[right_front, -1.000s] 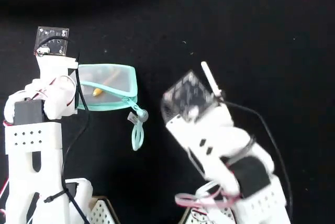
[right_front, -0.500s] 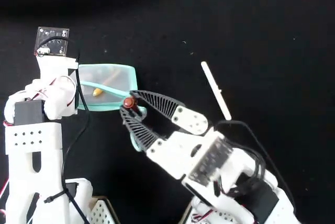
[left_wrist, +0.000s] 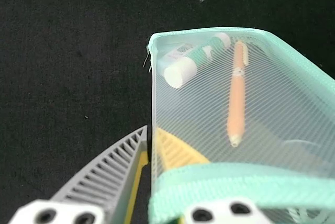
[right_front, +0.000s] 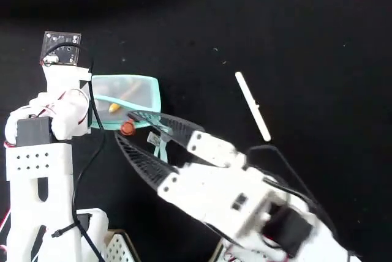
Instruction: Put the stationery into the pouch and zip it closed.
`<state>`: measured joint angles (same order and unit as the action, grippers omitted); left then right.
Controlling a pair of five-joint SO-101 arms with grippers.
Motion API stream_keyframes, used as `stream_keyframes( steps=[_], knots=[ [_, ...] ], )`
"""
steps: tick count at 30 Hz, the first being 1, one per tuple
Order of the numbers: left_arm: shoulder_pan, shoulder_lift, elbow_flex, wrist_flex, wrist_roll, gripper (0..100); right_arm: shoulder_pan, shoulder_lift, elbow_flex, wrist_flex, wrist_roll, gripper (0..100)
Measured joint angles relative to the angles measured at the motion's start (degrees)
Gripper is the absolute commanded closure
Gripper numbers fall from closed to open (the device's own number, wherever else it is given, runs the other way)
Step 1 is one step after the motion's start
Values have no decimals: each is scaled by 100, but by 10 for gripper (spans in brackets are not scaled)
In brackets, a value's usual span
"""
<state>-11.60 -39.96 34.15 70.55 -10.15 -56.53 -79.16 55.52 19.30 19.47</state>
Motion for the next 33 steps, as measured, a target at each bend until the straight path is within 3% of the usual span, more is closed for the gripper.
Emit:
stream_keyframes(
  steps=[7, 14, 21, 24, 26, 33],
  knots=[
    [0, 0, 0, 0, 0, 970, 53, 9, 1679, -1714, 1521, 986],
    [0, 0, 0, 0, 0, 970, 563, 9, 2892, -2242, 1793, 986],
    [0, 0, 0, 0, 0, 970, 651, 9, 3253, -2242, 1811, 977],
    [0, 0, 0, 0, 0, 970, 695, 9, 3253, -2163, 1574, 898],
    [0, 0, 0, 0, 0, 970, 756, 44, 3103, -1767, 1336, 857],
    [0, 0, 0, 0, 0, 970, 756, 501, 1758, -220, 747, 874]
  ],
)
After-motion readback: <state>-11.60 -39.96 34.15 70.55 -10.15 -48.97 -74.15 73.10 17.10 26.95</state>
